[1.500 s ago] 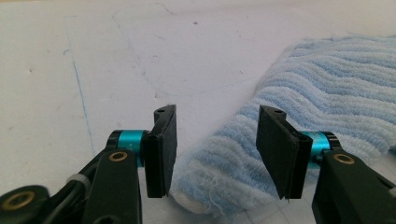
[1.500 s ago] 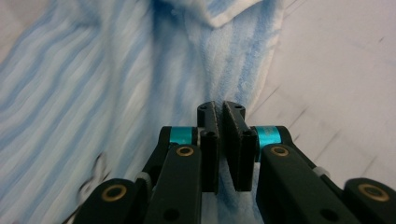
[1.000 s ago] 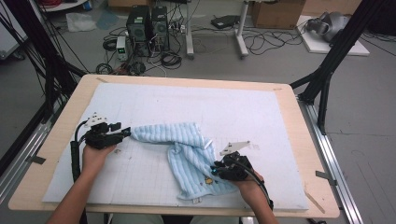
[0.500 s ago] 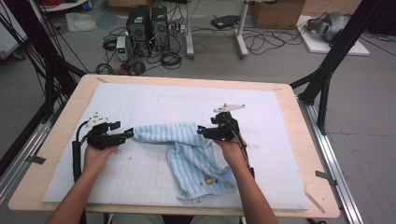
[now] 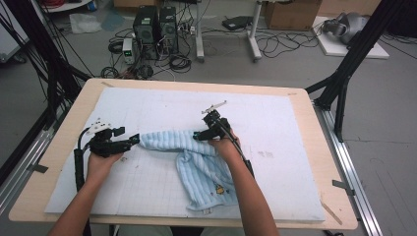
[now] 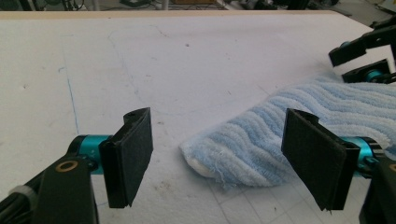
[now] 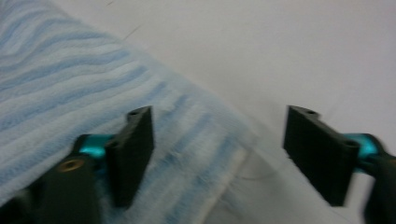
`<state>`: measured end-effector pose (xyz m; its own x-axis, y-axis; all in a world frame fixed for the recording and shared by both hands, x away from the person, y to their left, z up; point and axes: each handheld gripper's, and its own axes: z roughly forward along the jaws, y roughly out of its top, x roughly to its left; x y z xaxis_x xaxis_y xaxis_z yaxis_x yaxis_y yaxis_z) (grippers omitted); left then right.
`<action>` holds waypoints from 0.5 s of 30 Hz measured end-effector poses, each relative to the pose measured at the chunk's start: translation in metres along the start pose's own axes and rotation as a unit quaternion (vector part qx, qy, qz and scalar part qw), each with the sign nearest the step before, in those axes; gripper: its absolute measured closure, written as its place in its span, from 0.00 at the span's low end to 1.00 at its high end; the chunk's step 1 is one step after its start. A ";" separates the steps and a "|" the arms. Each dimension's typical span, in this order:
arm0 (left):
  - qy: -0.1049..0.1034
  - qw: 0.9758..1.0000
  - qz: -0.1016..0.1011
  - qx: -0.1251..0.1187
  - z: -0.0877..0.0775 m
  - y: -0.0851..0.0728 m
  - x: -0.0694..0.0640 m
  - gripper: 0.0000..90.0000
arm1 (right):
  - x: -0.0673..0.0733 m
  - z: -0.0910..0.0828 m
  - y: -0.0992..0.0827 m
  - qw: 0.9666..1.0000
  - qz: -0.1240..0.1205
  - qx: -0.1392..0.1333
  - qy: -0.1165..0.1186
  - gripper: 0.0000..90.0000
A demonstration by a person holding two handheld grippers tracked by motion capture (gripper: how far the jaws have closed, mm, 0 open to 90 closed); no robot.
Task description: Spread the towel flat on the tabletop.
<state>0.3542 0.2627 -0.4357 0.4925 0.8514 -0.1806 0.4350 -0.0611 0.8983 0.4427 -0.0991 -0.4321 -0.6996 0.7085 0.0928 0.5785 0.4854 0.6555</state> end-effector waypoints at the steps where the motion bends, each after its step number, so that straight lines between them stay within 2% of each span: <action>1: 0.001 1.000 0.001 0.000 0.000 0.000 0.001 0.29 | 0.002 0.003 0.000 1.000 -0.004 0.004 -0.008 0.46; 2: 0.000 1.000 0.000 0.001 0.000 0.000 0.001 0.29 | 0.002 0.003 0.000 1.000 -0.004 0.004 -0.008 0.46; 3: 0.002 1.000 -0.001 0.000 -0.001 0.000 0.001 0.29 | 0.005 0.007 0.001 0.999 -0.025 0.012 -0.030 0.59; 4: 0.002 1.000 -0.003 -0.001 -0.001 0.000 0.001 0.29 | 0.005 0.007 0.001 0.999 -0.025 0.012 -0.030 0.59; 6: 0.003 1.000 -0.002 0.001 -0.001 0.000 0.002 0.29 | 0.004 0.006 0.001 0.999 -0.030 0.008 -0.012 0.82; 7: 0.004 1.000 -0.003 0.002 -0.001 0.000 0.002 0.30 | 0.004 0.006 0.002 0.999 -0.032 0.010 -0.004 0.90; 8: 0.003 1.000 -0.003 0.003 -0.001 0.000 0.003 0.30 | 0.004 0.005 0.003 0.999 -0.047 0.011 -0.007 0.91; 9: 0.003 1.000 -0.004 0.004 -0.001 0.000 0.003 0.30 | 0.003 0.003 0.003 0.997 -0.067 0.003 -0.040 0.91; 10: 0.004 1.000 -0.004 0.003 -0.001 -0.001 0.003 0.30 | 0.003 0.003 0.003 0.997 -0.067 0.003 -0.040 0.91; 11: 0.003 1.000 -0.004 0.004 -0.001 -0.001 0.003 0.30 | -0.006 -0.002 0.004 0.996 -0.055 -0.018 -0.063 0.92; 12: 0.003 1.000 -0.004 0.005 -0.001 -0.001 0.002 0.30 | -0.006 -0.002 0.004 0.996 -0.055 -0.018 -0.063 0.92; 13: 0.003 1.000 -0.002 0.007 -0.001 -0.001 0.002 0.30 | -0.016 -0.010 0.004 0.994 -0.042 -0.036 -0.099 0.92; 14: 0.003 1.000 -0.002 0.007 0.000 -0.001 0.002 0.30 | -0.016 -0.010 0.004 0.994 -0.042 -0.036 -0.099 0.92; 15: 0.004 1.000 -0.001 0.009 0.000 -0.001 0.001 0.30 | -0.021 -0.014 0.003 0.991 -0.033 -0.045 -0.119 0.91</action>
<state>0.3548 0.2638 -0.4369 0.4859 0.8556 -0.1786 0.4491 -0.0690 0.8908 0.4537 -0.1195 -0.4216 -0.6099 0.7825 -0.1258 0.4869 0.4951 0.7196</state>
